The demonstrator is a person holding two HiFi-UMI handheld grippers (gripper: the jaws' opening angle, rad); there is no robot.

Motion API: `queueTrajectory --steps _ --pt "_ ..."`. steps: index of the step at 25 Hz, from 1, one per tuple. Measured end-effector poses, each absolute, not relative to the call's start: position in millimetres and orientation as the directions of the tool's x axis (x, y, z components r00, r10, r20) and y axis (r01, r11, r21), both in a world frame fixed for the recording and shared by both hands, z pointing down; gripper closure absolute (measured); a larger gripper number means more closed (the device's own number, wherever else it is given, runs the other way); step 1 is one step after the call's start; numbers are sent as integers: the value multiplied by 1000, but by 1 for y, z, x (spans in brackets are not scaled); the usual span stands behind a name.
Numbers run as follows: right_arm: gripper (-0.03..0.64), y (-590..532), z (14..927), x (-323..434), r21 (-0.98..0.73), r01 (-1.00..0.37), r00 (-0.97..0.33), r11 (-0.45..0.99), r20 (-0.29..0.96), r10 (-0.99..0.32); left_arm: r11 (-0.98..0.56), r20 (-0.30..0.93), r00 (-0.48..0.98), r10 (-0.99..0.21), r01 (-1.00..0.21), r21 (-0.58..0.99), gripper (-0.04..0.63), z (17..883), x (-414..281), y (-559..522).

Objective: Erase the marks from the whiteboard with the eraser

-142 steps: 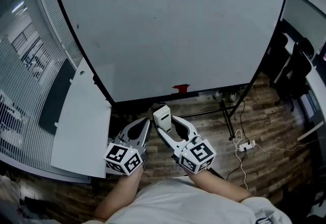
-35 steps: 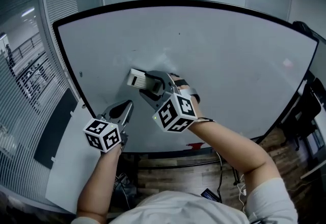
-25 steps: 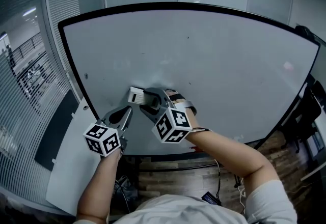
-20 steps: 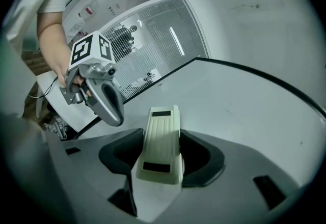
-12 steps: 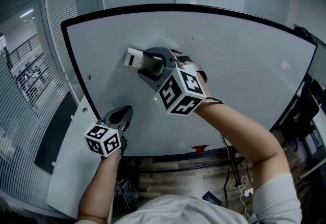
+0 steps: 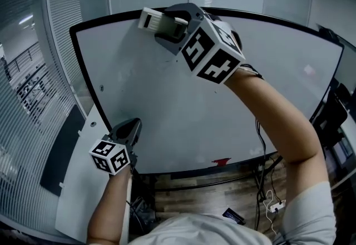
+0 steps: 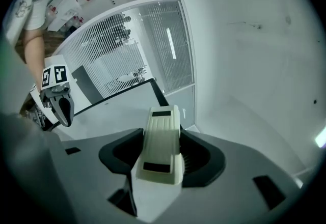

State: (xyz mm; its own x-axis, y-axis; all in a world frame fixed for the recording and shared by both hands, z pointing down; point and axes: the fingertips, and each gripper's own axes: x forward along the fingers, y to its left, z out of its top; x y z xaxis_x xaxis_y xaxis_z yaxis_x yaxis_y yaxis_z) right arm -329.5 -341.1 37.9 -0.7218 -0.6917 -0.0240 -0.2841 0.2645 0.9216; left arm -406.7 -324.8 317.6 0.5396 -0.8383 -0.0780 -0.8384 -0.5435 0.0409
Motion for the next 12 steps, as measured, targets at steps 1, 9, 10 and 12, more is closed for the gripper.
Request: queueTrajectory --steps 1,9,10,12 --pt "387 -340 37 -329 921 -288 -718 263 -26 -695 -544 -78 540 -838 -838 40 588 317 -408 -324" --pt "387 -339 59 -342 918 -299 -708 260 -31 -706 -563 -66 560 -826 -826 33 589 318 -417 -317" --pt "387 -339 66 -347 920 -291 -709 262 -23 -705 -564 -65 561 -825 -825 31 589 319 -419 -316" --pt "387 -338 82 -357 925 -272 -712 266 -7 -702 -563 -62 561 -826 -826 29 589 320 -426 -314"
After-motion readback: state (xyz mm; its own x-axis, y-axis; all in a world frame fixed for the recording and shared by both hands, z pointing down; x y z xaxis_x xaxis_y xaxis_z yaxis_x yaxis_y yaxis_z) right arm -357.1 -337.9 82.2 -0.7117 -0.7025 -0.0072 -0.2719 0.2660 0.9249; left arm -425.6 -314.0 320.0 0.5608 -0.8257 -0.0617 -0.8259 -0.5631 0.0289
